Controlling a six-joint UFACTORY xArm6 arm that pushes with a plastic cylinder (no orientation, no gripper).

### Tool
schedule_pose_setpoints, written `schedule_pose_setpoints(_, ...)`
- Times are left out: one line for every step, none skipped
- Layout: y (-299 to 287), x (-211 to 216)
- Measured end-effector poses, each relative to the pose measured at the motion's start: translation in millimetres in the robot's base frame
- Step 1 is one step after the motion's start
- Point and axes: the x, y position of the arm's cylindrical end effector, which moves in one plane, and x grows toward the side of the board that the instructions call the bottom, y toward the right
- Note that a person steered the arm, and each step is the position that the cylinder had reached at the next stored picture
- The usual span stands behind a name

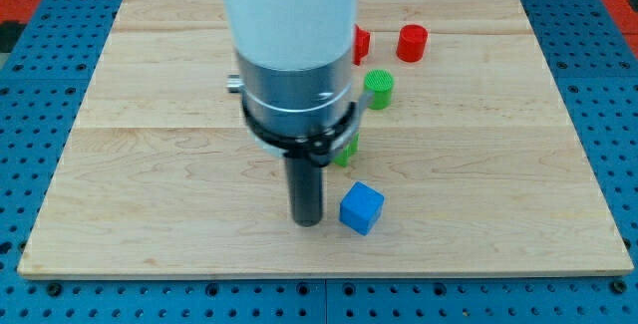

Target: Move the blue cube to the right side of the green star

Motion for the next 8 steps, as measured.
schedule_pose_setpoints(27.7, -36.9)
schedule_pose_setpoints(16.3, -20.8)
schedule_pose_setpoints(-21.1, 38.5)
schedule_pose_setpoints(2.7, 43.3)
schedule_pose_setpoints(39.1, 1.4)
schedule_pose_setpoints(67.8, -36.0)
schedule_pose_setpoints(104.1, -43.4)
schedule_pose_setpoints(129.9, -43.4)
